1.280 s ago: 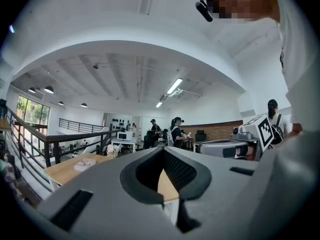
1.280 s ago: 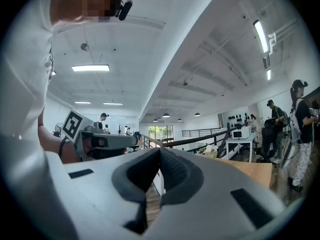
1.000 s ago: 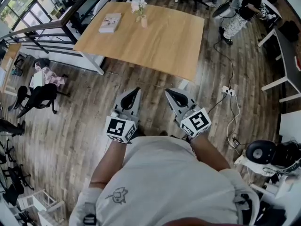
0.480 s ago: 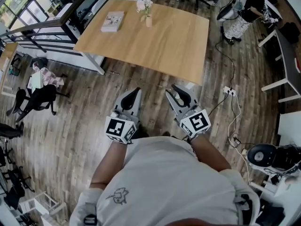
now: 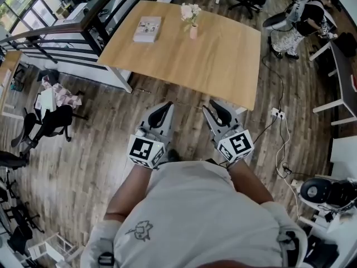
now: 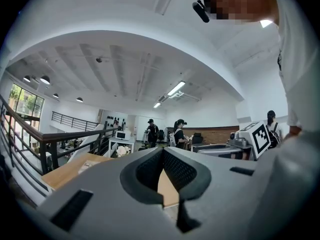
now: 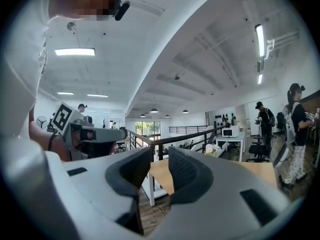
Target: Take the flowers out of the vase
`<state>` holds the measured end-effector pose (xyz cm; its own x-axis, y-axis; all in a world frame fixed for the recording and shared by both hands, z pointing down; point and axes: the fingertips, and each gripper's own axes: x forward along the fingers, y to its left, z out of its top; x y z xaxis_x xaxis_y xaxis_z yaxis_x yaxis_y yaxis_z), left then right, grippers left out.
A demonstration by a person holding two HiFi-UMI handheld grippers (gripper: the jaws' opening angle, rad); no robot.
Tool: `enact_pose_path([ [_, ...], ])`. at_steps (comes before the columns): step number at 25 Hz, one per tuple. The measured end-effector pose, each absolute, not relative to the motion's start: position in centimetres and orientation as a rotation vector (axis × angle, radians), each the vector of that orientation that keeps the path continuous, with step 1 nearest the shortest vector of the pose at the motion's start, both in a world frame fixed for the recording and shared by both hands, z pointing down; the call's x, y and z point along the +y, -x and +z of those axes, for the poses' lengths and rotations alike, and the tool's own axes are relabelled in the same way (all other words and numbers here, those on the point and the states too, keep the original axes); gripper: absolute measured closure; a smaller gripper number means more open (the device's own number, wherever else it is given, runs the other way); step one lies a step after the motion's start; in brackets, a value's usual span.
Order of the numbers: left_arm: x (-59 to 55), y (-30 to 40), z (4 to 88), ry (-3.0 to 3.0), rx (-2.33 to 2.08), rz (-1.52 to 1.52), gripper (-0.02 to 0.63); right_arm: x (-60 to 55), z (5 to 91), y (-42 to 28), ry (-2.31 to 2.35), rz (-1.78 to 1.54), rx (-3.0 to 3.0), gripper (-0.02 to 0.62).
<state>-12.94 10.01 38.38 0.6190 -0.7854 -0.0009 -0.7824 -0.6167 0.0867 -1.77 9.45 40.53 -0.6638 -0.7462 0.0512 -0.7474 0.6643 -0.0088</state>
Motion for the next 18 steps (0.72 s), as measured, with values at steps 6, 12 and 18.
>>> enact_pose_path([
  [6,7.9,15.4,38.5,-2.774,-1.314,-0.046,0.601,7.5,40.1,3.9,-1.304,0.045,-2.825,0.481],
  [12,5.7,15.0,38.8,-2.781,-1.294,-0.03,0.601,5.1,40.4,3.5,-1.33,0.068,-2.815,0.485],
  [18,2.3,14.4,39.5,-2.771,-1.337,0.012,0.601,0.8,41.1,2.8,-1.314,0.086,-2.835,0.495],
])
